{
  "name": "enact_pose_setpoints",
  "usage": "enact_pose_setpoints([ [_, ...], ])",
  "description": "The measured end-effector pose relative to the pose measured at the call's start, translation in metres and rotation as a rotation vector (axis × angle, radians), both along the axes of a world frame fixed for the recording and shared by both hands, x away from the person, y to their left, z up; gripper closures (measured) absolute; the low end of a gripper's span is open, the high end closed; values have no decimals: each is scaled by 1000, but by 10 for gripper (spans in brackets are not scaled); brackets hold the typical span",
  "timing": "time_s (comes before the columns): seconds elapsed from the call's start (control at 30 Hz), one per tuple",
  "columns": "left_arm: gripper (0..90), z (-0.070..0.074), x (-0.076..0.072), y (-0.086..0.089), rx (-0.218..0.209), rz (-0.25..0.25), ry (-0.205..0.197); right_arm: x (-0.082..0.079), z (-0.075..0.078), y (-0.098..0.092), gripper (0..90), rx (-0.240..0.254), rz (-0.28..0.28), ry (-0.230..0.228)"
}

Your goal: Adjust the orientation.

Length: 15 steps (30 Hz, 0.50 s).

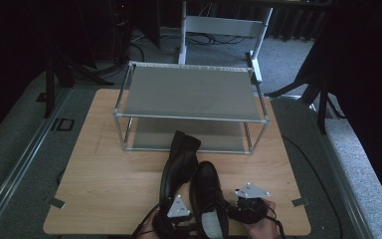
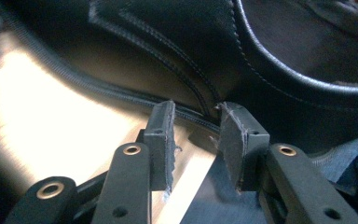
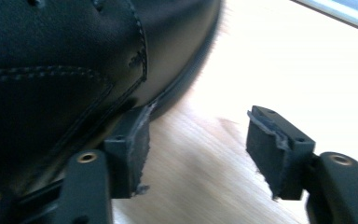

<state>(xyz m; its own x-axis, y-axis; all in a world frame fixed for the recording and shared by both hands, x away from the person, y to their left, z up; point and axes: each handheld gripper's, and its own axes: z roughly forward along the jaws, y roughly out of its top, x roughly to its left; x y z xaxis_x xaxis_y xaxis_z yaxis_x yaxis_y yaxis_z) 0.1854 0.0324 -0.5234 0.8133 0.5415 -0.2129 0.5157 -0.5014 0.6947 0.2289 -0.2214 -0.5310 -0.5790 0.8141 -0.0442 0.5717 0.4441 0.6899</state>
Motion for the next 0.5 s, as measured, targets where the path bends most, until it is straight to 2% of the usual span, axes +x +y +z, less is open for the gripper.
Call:
enact_pose_setpoints([
  [0.1, 648, -1, 4, -10, -14, -13, 12, 3, 1, -11, 417, 16, -38, 11],
  [0.2, 642, -2, 8, -19, -25, -30, 23, 6, 7, -21, 408, 60, -52, 11],
  [0.3, 631, -3, 14, -30, -36, -51, 26, 8, 17, -30, 403, 63, -69, -16],
  [0.5, 632, 2, 19, -49, -63, -91, 11, 6, 46, -52, 400, 102, -88, -76],
])
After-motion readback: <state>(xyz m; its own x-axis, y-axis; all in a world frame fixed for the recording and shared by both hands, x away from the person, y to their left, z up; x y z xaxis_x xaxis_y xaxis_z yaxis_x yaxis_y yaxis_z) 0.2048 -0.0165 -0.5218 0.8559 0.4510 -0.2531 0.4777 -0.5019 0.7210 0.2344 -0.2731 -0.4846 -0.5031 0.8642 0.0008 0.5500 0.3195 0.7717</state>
